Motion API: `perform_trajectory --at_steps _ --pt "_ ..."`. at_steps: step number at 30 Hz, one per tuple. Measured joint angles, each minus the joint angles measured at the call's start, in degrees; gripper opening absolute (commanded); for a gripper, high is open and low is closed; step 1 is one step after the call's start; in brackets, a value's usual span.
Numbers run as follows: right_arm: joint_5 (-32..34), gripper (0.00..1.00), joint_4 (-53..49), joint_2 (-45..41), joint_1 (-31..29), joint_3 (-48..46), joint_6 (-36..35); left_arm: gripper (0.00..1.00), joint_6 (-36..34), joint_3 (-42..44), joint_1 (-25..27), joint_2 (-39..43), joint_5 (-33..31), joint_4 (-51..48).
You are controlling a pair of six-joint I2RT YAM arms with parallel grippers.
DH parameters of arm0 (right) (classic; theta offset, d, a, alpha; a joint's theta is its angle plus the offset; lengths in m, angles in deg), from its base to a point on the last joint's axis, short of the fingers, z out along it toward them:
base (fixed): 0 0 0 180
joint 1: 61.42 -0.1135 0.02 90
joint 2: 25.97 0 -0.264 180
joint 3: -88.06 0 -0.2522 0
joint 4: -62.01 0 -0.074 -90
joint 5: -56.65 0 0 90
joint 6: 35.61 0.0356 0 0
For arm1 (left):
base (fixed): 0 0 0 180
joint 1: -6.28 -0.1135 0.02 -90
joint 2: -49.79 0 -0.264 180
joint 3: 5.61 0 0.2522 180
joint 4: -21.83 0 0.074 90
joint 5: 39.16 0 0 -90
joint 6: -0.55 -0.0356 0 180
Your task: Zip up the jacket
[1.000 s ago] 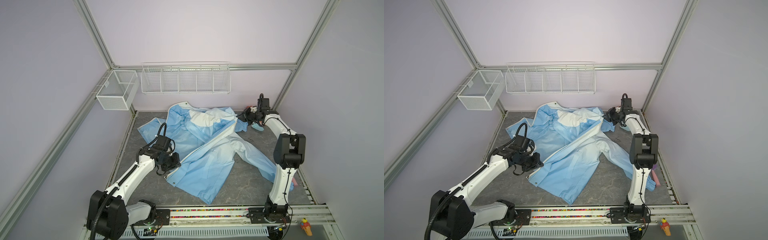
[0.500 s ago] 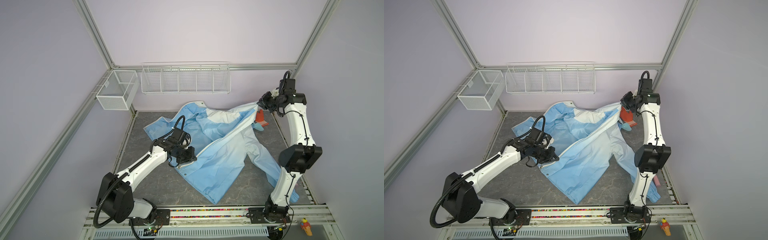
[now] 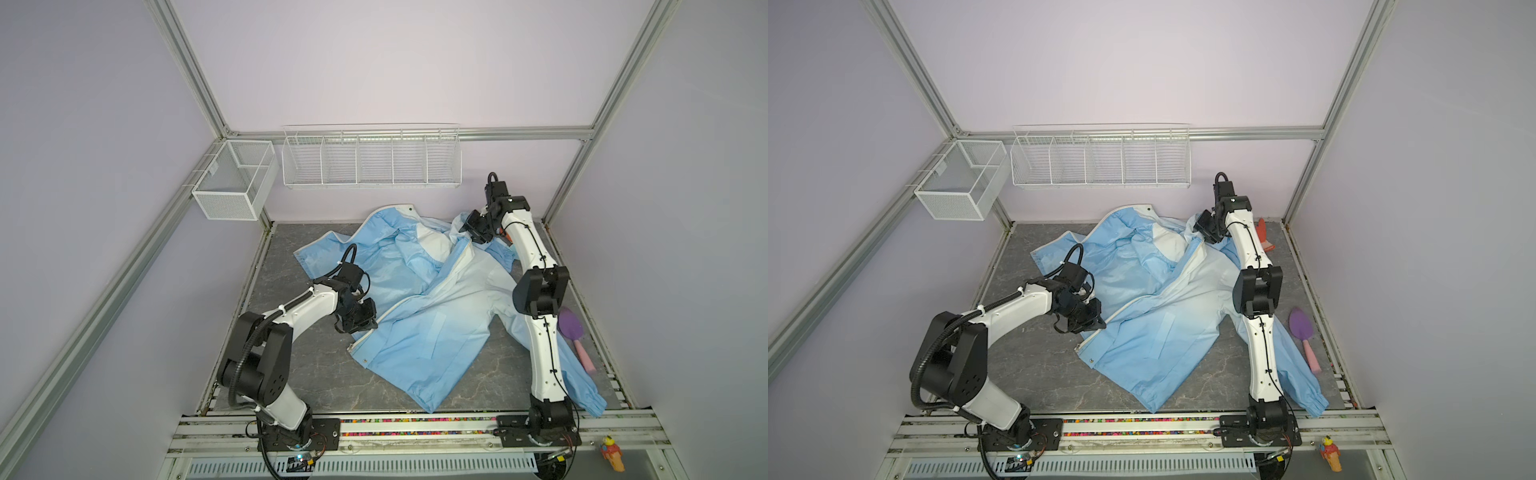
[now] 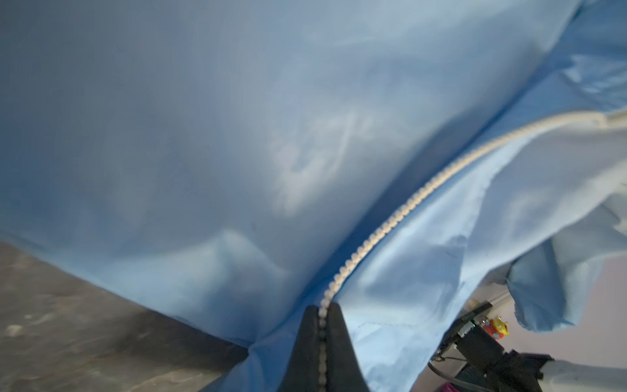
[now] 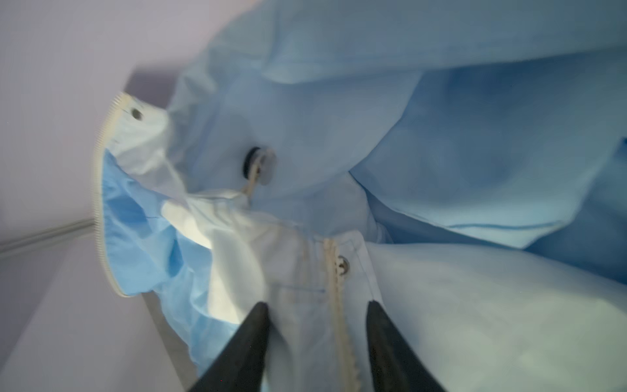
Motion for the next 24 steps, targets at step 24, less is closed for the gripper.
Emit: perform_trajectory --at_steps 24 --pt "2.86 0.80 4.57 -37.46 -9.94 -34.99 -10.01 0.48 7.30 -6.56 -27.39 5.42 -14.16 0.96"
